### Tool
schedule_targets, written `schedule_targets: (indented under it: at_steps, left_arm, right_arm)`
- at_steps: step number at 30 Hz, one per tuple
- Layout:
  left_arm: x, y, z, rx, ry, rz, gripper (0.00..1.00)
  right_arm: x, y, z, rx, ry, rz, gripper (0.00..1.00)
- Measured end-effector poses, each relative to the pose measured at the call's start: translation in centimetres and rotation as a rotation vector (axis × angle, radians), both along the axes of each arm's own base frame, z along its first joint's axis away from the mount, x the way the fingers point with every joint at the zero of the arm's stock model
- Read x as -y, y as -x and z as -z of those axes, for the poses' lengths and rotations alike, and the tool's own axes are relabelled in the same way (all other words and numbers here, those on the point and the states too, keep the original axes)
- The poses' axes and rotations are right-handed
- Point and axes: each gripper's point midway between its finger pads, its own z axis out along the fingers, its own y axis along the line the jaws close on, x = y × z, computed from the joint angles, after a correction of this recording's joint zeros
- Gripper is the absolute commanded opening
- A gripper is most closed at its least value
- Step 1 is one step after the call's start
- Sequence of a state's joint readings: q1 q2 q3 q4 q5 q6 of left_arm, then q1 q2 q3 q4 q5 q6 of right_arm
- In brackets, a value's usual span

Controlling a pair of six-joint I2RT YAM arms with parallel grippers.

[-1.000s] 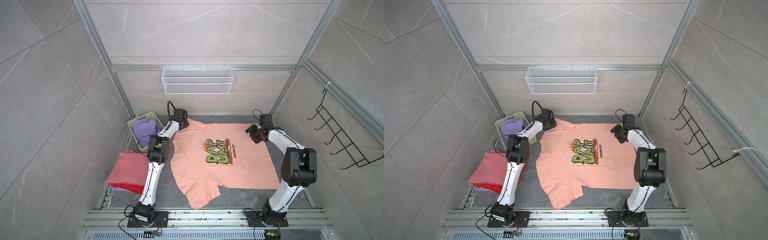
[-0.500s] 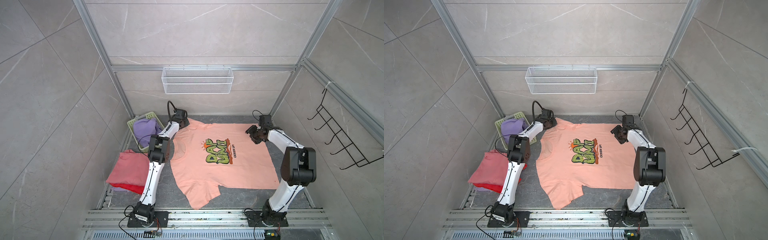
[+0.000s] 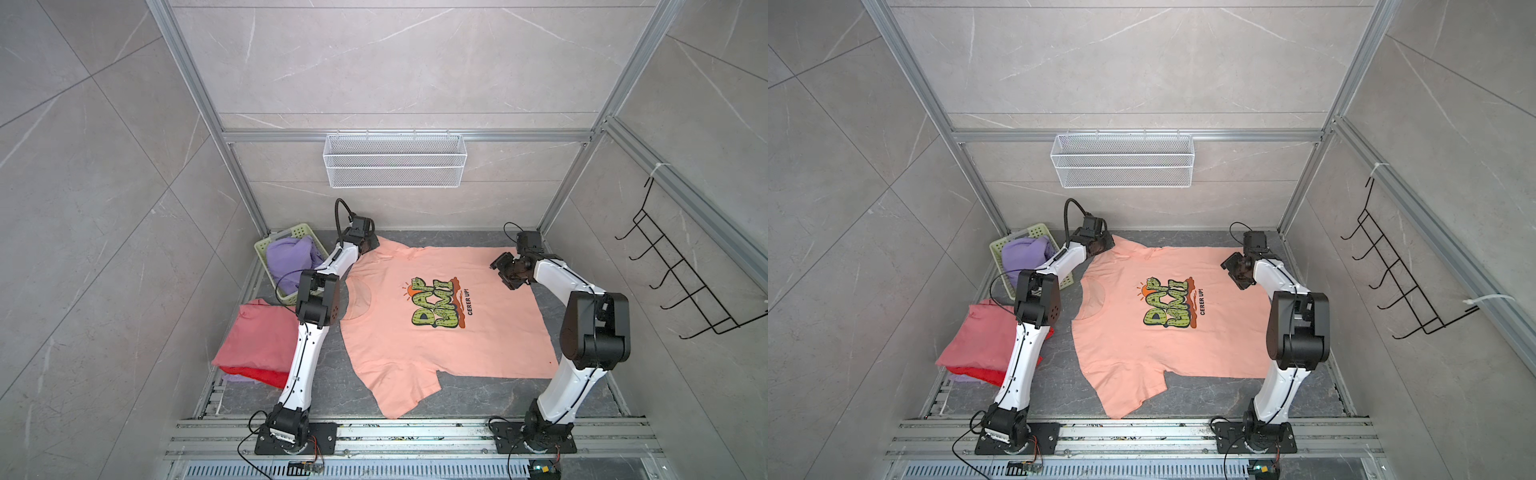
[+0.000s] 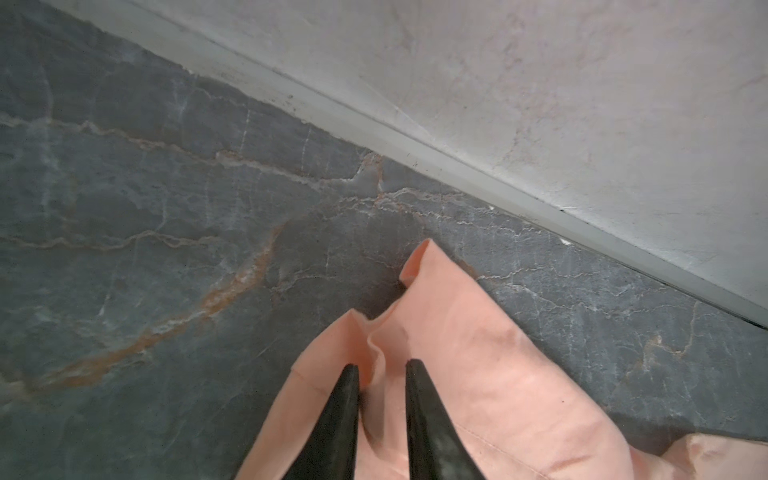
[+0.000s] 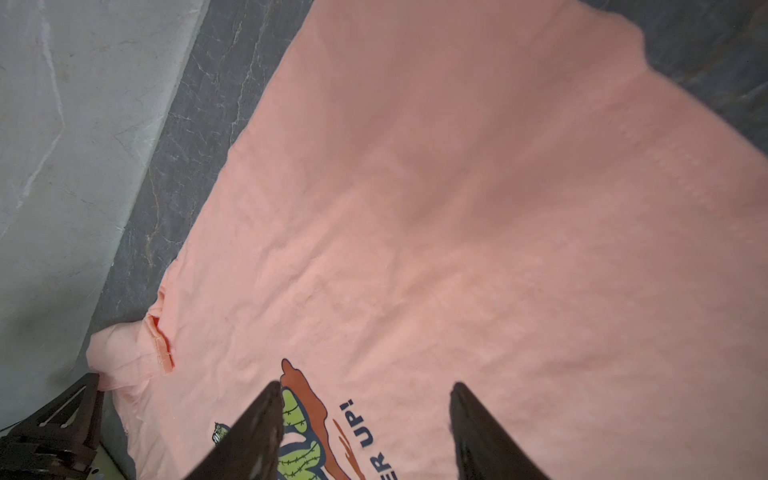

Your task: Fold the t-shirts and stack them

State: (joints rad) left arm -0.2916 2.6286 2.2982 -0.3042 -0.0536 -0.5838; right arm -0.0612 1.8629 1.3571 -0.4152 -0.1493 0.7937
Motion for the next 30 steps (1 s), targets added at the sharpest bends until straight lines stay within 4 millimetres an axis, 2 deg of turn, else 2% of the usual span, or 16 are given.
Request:
schedule_targets:
  at_steps: [3,8,15,23,26,30]
  left_arm:
    - [0.4,-0.3,-0.8,0.021,0.011,0.015,0.01]
    - [0.9,-0.5,-1.1,0.035,0.031,0.034,0.00]
    - [1.3,-2.0,-2.3,0.093,0.090,0.028,0.00]
    - [-0.1,-6.2,-5.9,0.285,0.385,-0.140,0.00]
    - [-0.3,-7.8,-5.6,0.339,0.498,-0.187,0.00]
    - [-0.7,-8.7,-2.9,0.342,0.601,-0.254,0.00]
  right_arm:
    - [0.0,0.0,0.2,-0.005,0.000,0.000,0.64]
    - [0.1,0.1,0.5,-0.013,0.003,0.002,0.64]
    - [0.2,0.2,0.6,-0.020,0.010,0.007,0.63]
    - [0.4,0.4,0.8,-0.032,0.020,0.013,0.63]
    - [0.5,0.6,0.9,-0.041,0.025,0.016,0.63]
    - [0.6,0.7,1.0,-0.050,0.029,0.019,0.63]
